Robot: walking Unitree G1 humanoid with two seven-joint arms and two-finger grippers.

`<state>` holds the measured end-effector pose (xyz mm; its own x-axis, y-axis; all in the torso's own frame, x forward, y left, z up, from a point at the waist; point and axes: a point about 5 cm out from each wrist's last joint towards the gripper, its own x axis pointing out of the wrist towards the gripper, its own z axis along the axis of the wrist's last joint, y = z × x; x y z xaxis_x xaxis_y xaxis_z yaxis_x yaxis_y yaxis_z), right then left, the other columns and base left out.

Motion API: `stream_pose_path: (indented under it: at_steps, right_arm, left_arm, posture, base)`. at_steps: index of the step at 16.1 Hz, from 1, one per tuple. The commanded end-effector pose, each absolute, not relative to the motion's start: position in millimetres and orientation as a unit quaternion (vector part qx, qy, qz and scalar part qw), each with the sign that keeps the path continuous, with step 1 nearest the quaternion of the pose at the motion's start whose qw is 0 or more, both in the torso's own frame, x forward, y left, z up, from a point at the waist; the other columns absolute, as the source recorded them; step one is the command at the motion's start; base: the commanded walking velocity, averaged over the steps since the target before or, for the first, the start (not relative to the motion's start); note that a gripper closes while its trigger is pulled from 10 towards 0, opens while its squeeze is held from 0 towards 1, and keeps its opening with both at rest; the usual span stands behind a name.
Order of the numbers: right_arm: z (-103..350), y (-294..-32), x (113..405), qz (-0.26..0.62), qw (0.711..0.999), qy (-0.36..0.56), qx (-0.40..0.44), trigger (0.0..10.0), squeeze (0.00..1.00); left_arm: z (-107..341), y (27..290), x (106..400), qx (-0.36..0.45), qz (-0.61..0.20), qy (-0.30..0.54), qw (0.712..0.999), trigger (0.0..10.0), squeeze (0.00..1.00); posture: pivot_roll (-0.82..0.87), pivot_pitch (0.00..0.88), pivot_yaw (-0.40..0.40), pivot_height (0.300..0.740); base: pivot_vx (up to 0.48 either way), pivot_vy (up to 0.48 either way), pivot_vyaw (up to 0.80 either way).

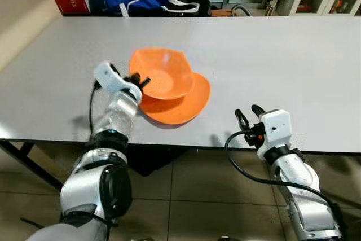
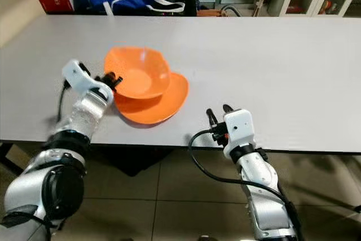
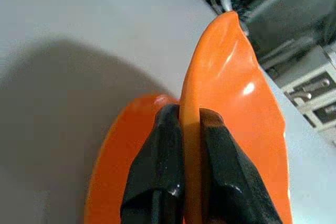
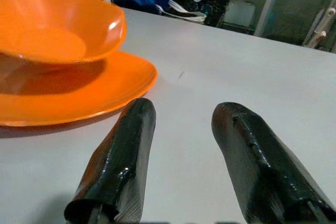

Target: Setting the table

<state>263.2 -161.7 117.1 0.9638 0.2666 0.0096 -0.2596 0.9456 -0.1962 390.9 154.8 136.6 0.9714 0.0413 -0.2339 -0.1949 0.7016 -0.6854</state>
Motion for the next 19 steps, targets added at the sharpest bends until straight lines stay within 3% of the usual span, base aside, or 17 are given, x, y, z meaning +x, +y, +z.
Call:
stream_pose_path:
  at_steps: [1, 4, 9, 14, 15, 16, 17, 19]
  right_arm:
    - [122.3, -160.6, 263.2, 0.139, 0.985, -0.024, -0.098, 10.0, 0.00]
    - [121.7, -157.7, 263.1, 0.144, 0.985, -0.024, -0.097, 10.0, 0.00]
    - [121.1, -157.8, 261.8, 0.149, 0.983, -0.022, -0.101, 10.0, 0.00]
    - [119.6, -156.1, 261.5, 0.151, 0.983, -0.018, -0.102, 10.0, 0.00]
    - [119.1, -155.7, 261.3, 0.151, 0.983, -0.017, -0.101, 10.0, 0.00]
    - [118.8, -155.5, 261.2, 0.152, 0.983, -0.016, -0.101, 10.0, 0.00]
    - [118.0, -155.1, 260.9, 0.152, 0.983, -0.015, -0.101, 10.0, 0.00]
    - [117.6, -154.7, 260.7, 0.152, 0.983, -0.014, -0.101, 10.0, 0.00]
  left_arm:
    - [148.5, 155.6, 395.6, -0.400, 0.069, 0.079, 0.911, 0.0, 0.00]
    - [135.7, 150.2, 393.8, -0.438, 0.086, 0.105, 0.889, 0.0, 0.00]
    - [131.0, 137.7, 393.7, -0.459, 0.080, 0.119, 0.877, 0.0, 0.00]
    - [131.8, 112.6, 393.6, -0.420, 0.029, 0.138, 0.897, 0.0, 0.00]
    - [131.4, 110.3, 393.3, -0.412, 0.024, 0.141, 0.900, 10.0, 0.00]
    - [131.4, 109.3, 393.3, -0.407, 0.022, 0.142, 0.902, 10.0, 0.00]
    - [130.7, 108.1, 393.1, -0.396, 0.021, 0.146, 0.906, 10.0, 1.00]
    - [129.4, 108.4, 392.6, -0.391, 0.024, 0.150, 0.908, 10.0, 1.00]
  posture:
    - [-0.29, 0.039, 0.055, 0.740]
    - [-0.29, 0.028, 0.059, 0.740]
    - [-0.30, 0.024, 0.057, 0.740]
    - [-0.29, 0.027, 0.062, 0.740]
    - [-0.29, 0.030, 0.063, 0.740]
    - [-0.29, 0.030, 0.064, 0.740]
    - [-0.29, 0.031, 0.065, 0.740]
    - [-0.29, 0.033, 0.066, 0.740]
  base:
    - [0.000, 0.000, 0.00]
    - [0.000, 0.000, 0.00]
    - [0.000, 0.000, 0.00]
    - [0.000, 0.000, 0.00]
    - [0.000, 0.000, 0.00]
    - [0.000, 0.000, 0.00]
    - [0.000, 0.000, 0.00]
    - [0.000, 0.000, 0.00]
